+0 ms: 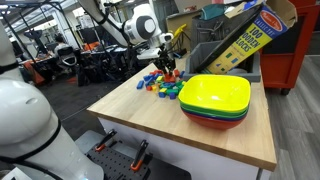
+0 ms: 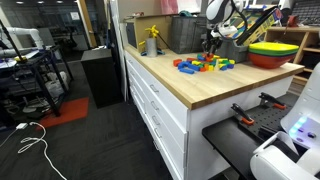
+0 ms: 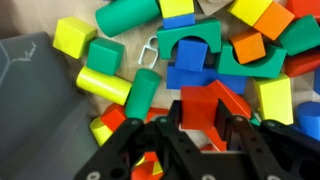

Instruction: Move the red block next to the grey tub

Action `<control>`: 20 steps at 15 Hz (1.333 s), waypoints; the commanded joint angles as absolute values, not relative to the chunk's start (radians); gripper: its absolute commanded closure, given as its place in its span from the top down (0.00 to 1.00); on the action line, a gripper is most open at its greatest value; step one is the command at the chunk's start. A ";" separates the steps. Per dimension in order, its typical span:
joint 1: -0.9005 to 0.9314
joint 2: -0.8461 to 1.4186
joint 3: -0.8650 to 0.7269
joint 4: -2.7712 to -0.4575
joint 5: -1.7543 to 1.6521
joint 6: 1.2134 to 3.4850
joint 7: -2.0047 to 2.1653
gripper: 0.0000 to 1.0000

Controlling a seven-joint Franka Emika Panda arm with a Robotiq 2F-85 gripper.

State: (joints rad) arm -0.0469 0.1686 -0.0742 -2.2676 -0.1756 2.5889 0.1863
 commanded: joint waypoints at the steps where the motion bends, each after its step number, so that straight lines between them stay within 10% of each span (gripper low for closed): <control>1: -0.022 0.232 -0.102 -2.222 -0.238 2.620 0.245 0.11; 20: 0.021 0.323 -0.211 -2.177 -0.346 2.645 0.323 0.11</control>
